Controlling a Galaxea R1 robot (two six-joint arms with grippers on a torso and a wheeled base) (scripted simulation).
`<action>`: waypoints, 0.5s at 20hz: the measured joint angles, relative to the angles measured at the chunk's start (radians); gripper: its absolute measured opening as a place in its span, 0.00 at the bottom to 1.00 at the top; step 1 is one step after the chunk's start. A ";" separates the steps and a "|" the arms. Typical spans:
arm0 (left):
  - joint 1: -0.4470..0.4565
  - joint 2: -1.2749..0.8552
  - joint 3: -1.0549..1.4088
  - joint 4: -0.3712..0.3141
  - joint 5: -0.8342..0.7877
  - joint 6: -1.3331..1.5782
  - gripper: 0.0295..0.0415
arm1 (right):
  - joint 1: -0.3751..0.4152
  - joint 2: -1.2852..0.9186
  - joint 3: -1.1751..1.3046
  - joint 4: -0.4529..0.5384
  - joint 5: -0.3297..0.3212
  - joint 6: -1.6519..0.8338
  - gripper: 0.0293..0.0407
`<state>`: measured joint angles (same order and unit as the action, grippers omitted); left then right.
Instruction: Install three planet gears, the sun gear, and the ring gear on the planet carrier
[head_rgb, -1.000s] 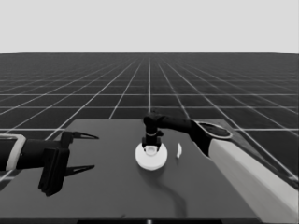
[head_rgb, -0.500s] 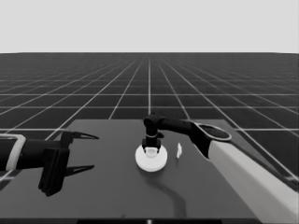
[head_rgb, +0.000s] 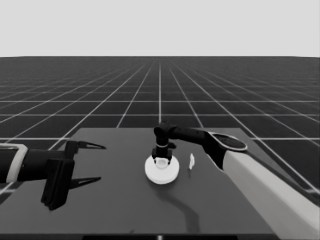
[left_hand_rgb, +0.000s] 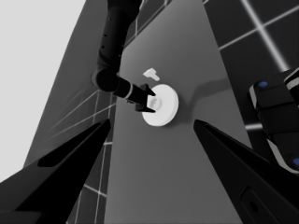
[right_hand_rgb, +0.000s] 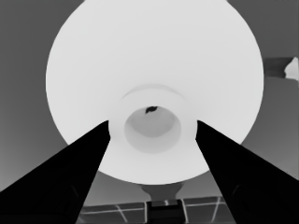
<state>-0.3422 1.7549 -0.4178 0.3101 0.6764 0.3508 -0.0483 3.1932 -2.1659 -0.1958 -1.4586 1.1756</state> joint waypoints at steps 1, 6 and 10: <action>0.000 0.000 0.000 0.000 0.000 0.000 0.75 | 0.000 0.000 0.000 0.000 0.000 0.009 0.49; 0.000 0.000 0.000 0.000 0.000 0.000 0.75 | 0.000 0.000 0.000 0.000 0.000 0.052 0.49; 0.000 0.000 0.000 0.000 0.000 0.000 0.75 | 0.000 0.000 0.000 0.000 0.000 0.087 0.49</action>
<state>-0.3422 1.7549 -0.4178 0.3101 0.6764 0.3508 -0.0482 3.1932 -2.1660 -0.1958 -1.4586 1.2629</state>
